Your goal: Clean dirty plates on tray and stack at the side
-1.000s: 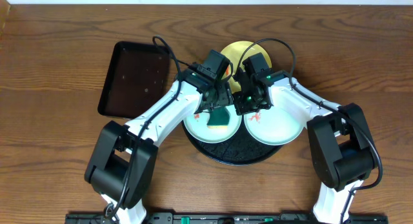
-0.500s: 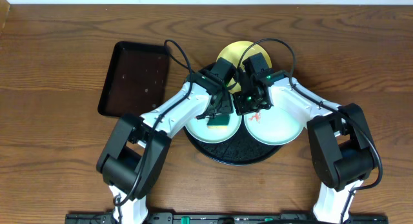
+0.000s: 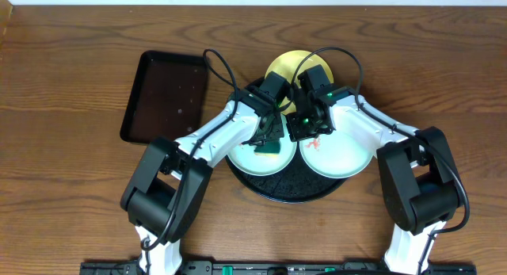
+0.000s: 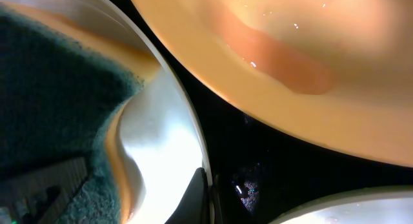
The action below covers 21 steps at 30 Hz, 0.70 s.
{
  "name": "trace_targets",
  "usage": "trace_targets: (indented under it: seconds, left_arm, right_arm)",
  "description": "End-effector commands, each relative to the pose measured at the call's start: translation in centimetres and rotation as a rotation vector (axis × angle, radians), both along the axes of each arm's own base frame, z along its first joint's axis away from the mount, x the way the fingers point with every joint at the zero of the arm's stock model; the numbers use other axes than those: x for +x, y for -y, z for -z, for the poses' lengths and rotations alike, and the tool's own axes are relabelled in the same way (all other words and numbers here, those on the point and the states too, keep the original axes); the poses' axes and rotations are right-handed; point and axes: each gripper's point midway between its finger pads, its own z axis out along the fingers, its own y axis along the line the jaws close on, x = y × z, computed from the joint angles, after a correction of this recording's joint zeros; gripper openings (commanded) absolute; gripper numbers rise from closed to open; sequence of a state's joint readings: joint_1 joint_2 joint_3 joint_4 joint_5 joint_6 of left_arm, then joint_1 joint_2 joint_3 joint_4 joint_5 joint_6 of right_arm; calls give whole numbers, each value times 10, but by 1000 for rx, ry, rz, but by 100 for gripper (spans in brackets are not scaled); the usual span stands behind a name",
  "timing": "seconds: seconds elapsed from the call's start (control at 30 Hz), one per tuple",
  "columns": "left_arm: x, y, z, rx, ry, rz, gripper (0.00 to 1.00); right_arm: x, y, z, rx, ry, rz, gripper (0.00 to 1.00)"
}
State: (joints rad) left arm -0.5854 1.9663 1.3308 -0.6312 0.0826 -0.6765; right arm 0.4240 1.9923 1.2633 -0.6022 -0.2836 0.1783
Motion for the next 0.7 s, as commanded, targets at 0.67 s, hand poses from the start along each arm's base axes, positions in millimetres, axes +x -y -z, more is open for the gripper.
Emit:
trace_targets:
  seconds: [0.67]
  left_arm:
    - [7, -153, -2, 336, -107, -330, 8]
  right_arm:
    - [-10, 3, 7, -34, -26, -21, 1]
